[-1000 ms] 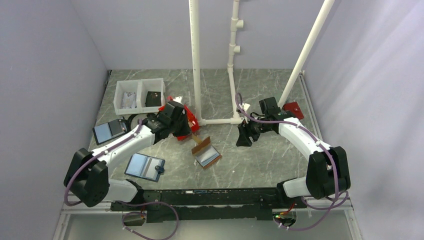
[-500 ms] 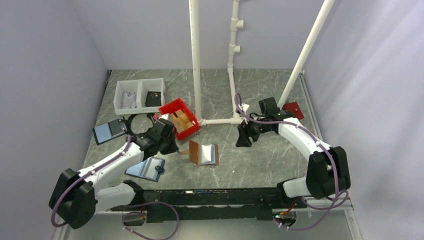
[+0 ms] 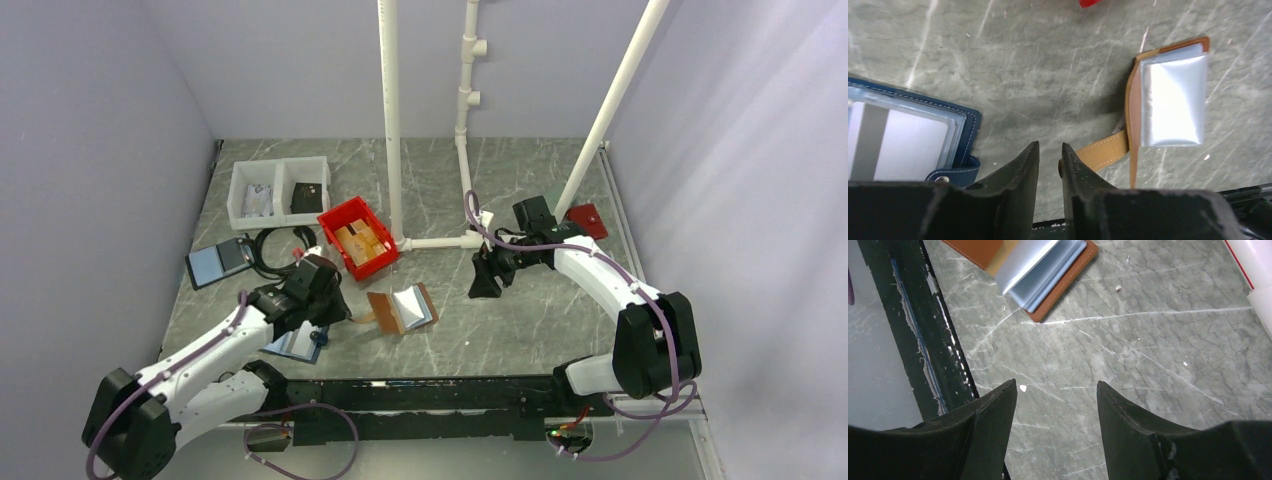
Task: Take the credit cards out of the card holder
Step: Open the card holder at the center of the board.
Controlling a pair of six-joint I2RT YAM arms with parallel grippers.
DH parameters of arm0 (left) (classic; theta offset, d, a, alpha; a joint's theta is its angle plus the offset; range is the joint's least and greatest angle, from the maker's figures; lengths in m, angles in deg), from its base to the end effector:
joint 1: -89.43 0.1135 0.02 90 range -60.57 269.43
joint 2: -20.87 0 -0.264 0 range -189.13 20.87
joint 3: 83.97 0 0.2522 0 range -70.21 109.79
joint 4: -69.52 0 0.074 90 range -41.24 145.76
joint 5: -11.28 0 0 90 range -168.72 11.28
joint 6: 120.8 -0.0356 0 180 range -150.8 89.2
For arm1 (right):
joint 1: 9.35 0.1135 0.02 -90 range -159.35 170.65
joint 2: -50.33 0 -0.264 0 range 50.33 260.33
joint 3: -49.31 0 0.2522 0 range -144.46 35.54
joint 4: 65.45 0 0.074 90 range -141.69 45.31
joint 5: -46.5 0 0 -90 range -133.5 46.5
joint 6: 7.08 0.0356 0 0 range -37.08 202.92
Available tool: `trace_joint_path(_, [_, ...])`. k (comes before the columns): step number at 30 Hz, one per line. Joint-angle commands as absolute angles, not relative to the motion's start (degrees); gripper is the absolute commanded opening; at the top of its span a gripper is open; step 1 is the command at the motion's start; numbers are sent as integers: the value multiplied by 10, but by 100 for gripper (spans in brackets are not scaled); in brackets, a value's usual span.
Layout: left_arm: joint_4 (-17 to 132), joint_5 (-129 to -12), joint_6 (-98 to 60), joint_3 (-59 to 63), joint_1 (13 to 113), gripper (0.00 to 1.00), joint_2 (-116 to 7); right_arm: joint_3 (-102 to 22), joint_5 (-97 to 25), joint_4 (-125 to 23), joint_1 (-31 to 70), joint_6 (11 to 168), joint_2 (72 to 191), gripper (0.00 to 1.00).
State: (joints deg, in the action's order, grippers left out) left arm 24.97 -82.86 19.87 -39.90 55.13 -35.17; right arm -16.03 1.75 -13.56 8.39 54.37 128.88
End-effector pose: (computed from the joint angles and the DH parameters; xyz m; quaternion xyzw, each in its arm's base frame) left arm 0.1499 -0.0991 0.1888 -0.1465 0.9458 -0.1689 0.2356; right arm 0.2350 0.1017 0.2248 -0.4305 0.7962 0.3552 0.2335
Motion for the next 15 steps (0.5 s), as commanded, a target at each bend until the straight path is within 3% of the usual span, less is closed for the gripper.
trace_joint_path(1, [180, -886, 185, -335, 552, 34, -304, -168, 36, -130, 88, 528, 1287, 62])
trace_joint_path(6, [129, -895, 125, -253, 552, 53, -270, -168, 36, -129, 88, 527, 1285, 62])
trace_joint_path(11, [243, -726, 66, -248, 552, 60, -238, -168, 37, -130, 89, 527, 1286, 62])
trace_joint_path(15, [396, -577, 110, -273, 552, 59, -270, -168, 35, -130, 90, 528, 1288, 62])
